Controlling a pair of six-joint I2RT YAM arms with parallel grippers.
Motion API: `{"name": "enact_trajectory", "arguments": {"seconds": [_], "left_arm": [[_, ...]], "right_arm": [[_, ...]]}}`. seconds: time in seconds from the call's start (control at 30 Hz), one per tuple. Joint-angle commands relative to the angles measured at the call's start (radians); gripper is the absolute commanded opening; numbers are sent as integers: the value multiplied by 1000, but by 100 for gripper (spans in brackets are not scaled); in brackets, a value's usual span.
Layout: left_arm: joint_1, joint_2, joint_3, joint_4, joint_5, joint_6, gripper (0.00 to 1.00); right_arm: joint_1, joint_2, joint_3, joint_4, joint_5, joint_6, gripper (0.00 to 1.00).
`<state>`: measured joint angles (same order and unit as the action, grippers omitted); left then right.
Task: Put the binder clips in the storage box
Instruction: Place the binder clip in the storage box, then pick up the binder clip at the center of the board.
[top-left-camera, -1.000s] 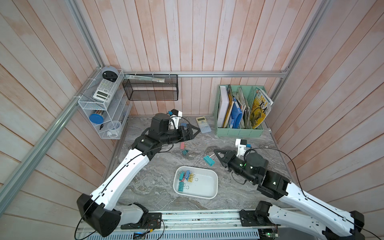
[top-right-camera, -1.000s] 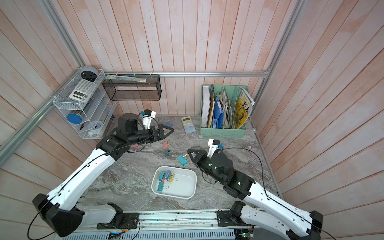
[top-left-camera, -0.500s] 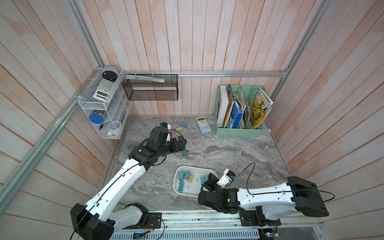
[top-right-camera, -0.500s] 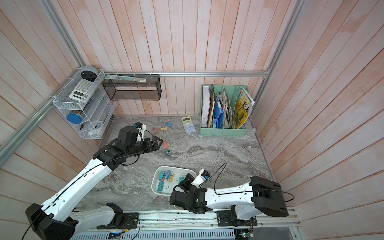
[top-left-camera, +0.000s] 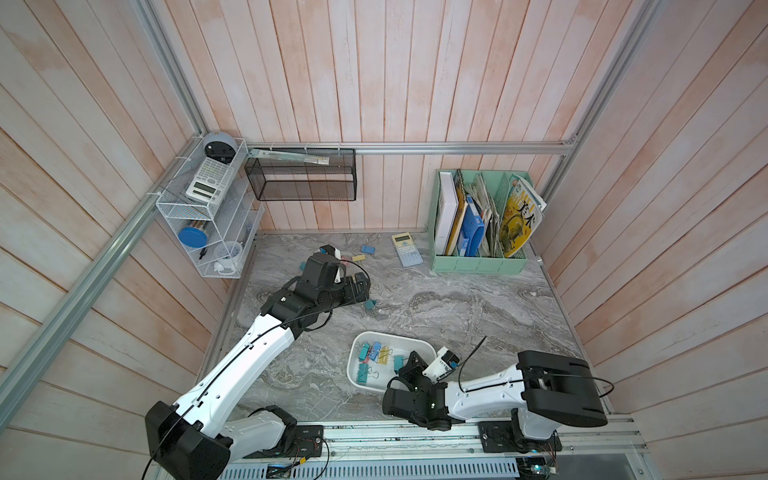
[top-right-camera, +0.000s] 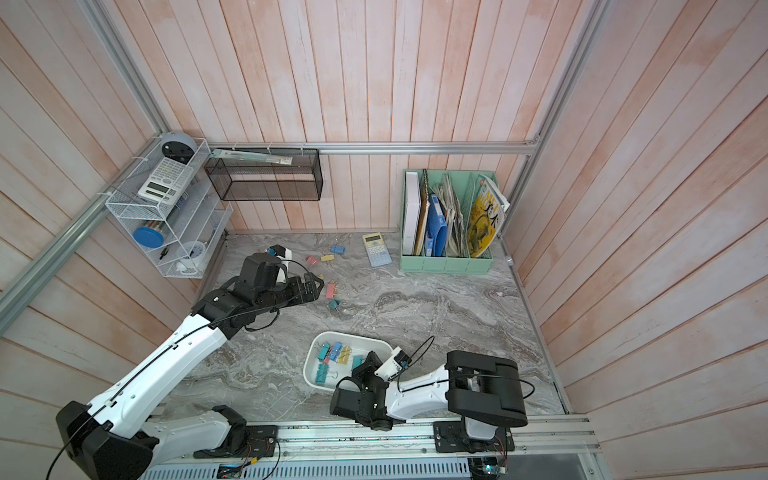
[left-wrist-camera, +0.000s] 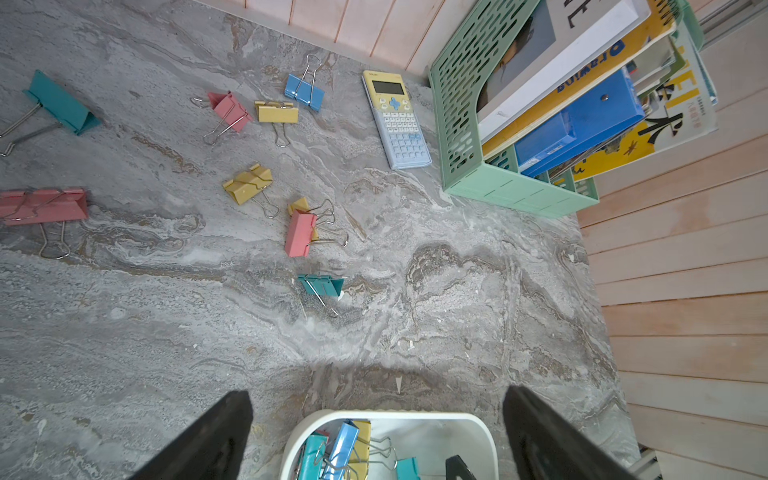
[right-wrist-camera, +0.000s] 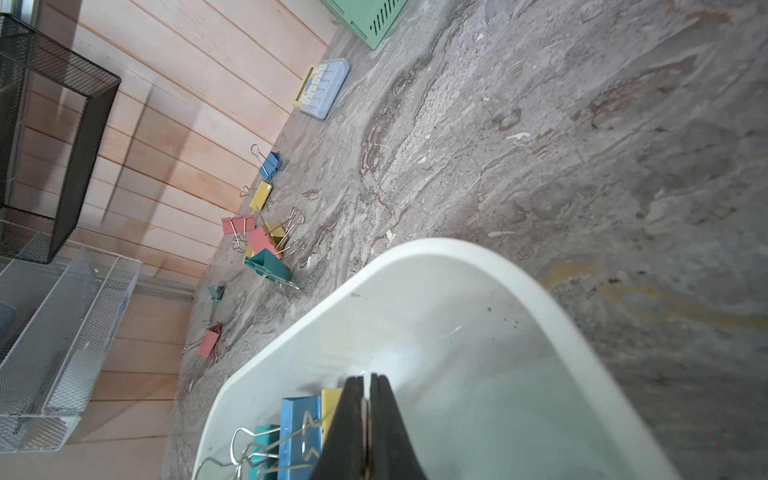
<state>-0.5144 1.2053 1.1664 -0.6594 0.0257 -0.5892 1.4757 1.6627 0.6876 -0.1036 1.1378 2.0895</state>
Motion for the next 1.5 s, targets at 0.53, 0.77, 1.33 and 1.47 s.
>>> {"name": "enact_trajectory", "arguments": {"seconds": [0.53, 0.77, 1.33, 1.47], "left_arm": [[38, 114, 42, -37, -18, 51, 100], [40, 218, 118, -75, -79, 68, 100], [87, 152, 110, -139, -164, 67, 100], [88, 152, 113, -152, -166, 49, 100]], "right_arm": [[-101, -367, 170, -522, 21, 47, 98], [-714, -515, 36, 47, -984, -763, 85], [-873, 436, 1093, -447, -1447, -1289, 74], [-874, 579, 1211, -435, -1525, -1280, 66]]}}
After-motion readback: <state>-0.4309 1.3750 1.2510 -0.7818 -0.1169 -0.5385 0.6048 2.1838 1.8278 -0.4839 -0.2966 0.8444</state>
